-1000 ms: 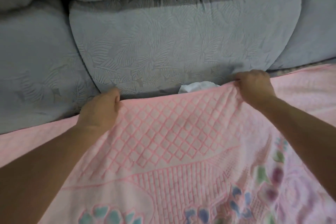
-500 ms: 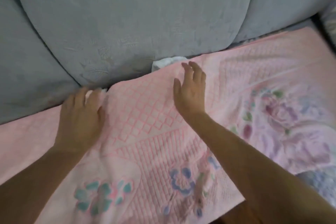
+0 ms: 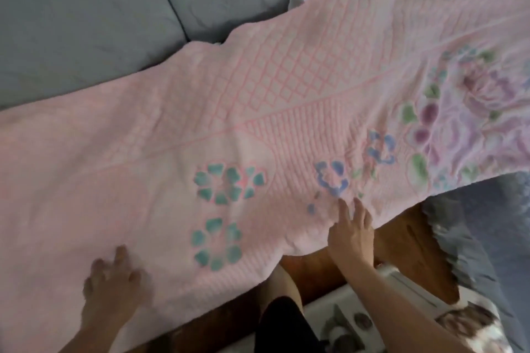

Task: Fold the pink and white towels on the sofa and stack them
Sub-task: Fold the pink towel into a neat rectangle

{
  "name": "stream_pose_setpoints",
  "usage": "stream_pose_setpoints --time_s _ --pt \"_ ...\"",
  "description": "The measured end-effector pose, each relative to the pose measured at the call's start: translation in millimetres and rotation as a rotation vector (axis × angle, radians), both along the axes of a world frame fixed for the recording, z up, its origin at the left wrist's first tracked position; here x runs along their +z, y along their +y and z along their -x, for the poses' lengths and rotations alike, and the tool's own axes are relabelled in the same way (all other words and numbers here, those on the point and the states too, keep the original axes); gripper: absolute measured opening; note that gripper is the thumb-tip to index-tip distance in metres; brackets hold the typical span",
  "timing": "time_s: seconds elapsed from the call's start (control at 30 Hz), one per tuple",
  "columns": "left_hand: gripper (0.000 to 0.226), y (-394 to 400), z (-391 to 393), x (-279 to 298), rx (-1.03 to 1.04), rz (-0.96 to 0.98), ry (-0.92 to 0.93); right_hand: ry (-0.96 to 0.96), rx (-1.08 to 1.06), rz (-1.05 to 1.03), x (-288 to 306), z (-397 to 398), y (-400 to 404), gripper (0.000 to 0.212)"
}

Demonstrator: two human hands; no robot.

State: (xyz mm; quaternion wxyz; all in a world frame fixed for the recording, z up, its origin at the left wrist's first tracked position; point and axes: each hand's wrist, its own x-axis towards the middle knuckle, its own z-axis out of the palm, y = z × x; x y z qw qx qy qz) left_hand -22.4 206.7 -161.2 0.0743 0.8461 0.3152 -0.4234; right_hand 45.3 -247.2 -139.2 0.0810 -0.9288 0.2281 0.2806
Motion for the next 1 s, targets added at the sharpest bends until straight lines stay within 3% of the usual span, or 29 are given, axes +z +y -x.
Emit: stream_pose_setpoints --time_s 0.07,0.13,0.3,0.4,0.47,0.53,0.6,0.7,0.77,0.83,0.9,1.0 --pt "0.062 40.1 24.1 6.6 0.068 0.033 0.045 -0.093 -0.04 -0.087 9.6 1.8 56.9 0.057" --pt "0.061 82.0 47.3 11.4 0.085 0.072 0.064 -0.09 -0.328 -0.16 14.9 16.3 115.1 0.051" --pt "0.068 169.5 94.3 9.6 0.126 0.023 -0.129 0.192 -0.983 -0.208 -27.0 98.0 209.4 0.067" --pt "0.068 224.0 114.5 -17.4 0.344 0.06 -0.259 0.21 -1.261 -0.528 -70.0 153.3 243.2 0.061" --pt "0.056 238.7 109.4 -18.2 0.485 0.139 -0.321 0.196 -1.502 -0.704 -64.0 168.3 281.2 0.06" --pt "0.04 243.8 101.1 -16.9 0.58 0.223 -0.377 0.084 -1.622 -0.832 -62.8 177.5 308.6 0.041" --pt "0.042 249.3 94.3 -16.0 0.629 0.22 -0.396 0.037 -1.622 -0.814 -54.0 187.4 333.5 0.032" --pt "0.042 254.4 90.7 -7.1 0.612 0.039 -0.318 0.038 -1.562 -0.516 -41.1 193.9 348.3 0.036" --pt "0.033 251.9 88.0 0.3 0.585 0.145 -0.258 -0.02 -1.455 -0.271 -30.4 187.2 346.3 0.05" --pt "0.05 253.6 74.1 13.5 0.645 0.312 -0.311 -0.06 -1.212 -0.077 -13.8 174.2 348.3 0.045" --pt "0.06 266.5 46.0 20.6 0.698 0.345 -0.401 -0.063 -0.86 -0.073 2.2 158.3 365.9 0.025" --pt "0.05 291.8 -23.0 15.1 0.676 0.385 -0.494 0.055 -0.438 -0.302 17.0 140.5 423.0 0.004"
